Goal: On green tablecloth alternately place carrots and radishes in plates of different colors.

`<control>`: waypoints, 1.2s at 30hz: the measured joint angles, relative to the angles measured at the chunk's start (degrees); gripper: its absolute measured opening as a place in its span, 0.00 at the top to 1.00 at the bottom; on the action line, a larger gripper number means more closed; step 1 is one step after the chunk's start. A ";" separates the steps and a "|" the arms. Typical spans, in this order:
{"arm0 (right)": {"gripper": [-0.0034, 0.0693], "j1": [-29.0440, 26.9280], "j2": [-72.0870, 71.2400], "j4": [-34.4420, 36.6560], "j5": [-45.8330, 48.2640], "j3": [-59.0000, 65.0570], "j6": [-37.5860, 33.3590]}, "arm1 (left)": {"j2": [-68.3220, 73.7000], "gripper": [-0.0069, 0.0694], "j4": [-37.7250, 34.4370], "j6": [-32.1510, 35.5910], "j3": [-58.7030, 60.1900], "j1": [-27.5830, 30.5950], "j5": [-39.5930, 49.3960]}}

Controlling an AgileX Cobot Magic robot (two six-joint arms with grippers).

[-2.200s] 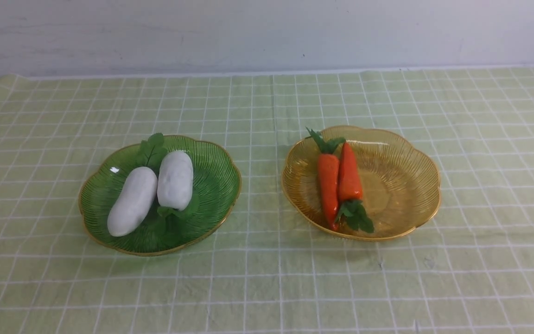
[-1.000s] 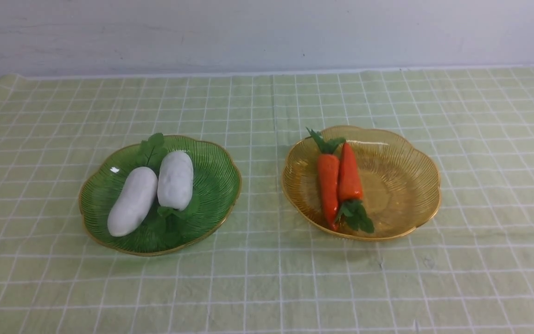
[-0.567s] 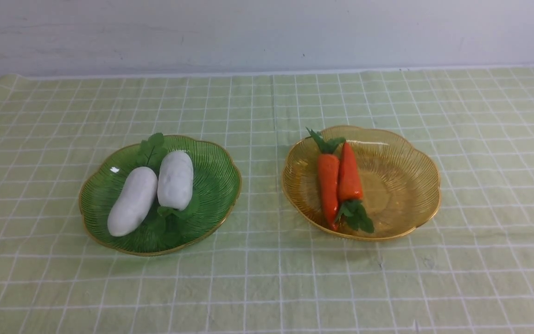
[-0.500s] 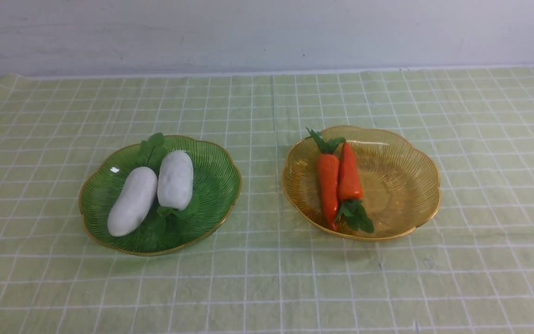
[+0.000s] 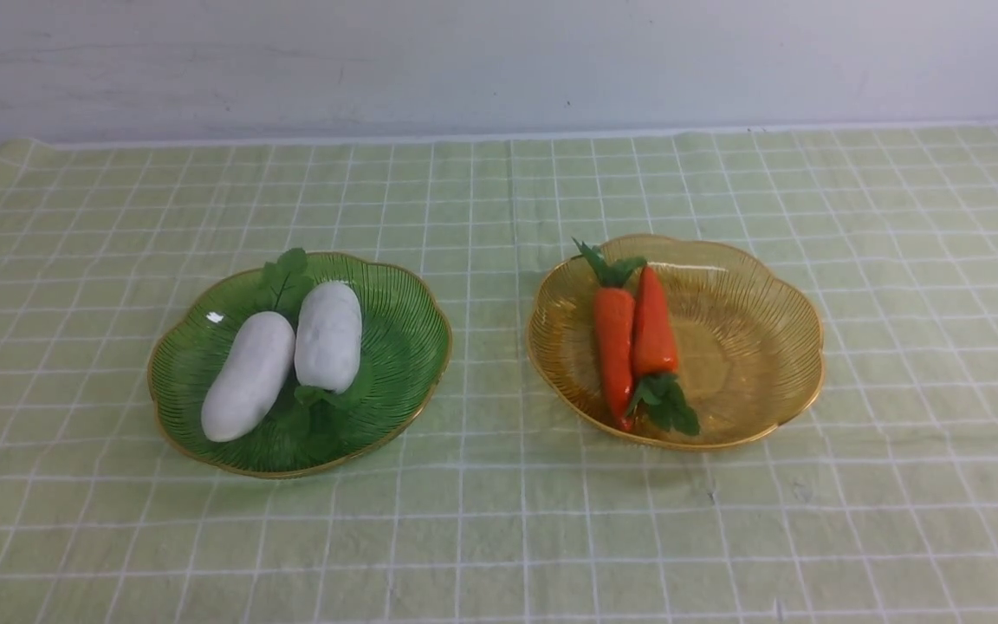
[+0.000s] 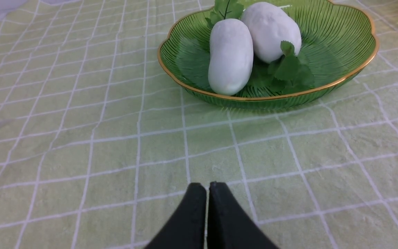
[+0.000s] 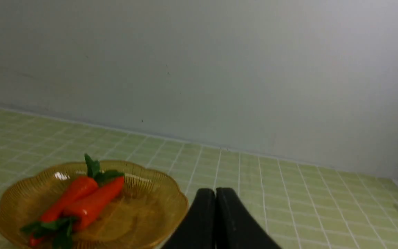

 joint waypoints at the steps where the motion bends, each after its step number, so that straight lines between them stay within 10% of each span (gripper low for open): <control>1: 0.97 -1.27 -1.28 0.00 0.37 3.74 0.32 | 0.00 0.92 0.00 0.00 0.00 0.00 0.00; 7: 0.97 -3.55 -8.96 -2.32 14.04 8.31 4.20 | 0.00 0.92 0.00 0.00 0.00 0.00 -0.11; 36: 0.97 -4.21 -9.42 -12.62 15.61 7.99 26.00 | -0.05 0.92 0.00 0.00 0.00 0.00 -0.11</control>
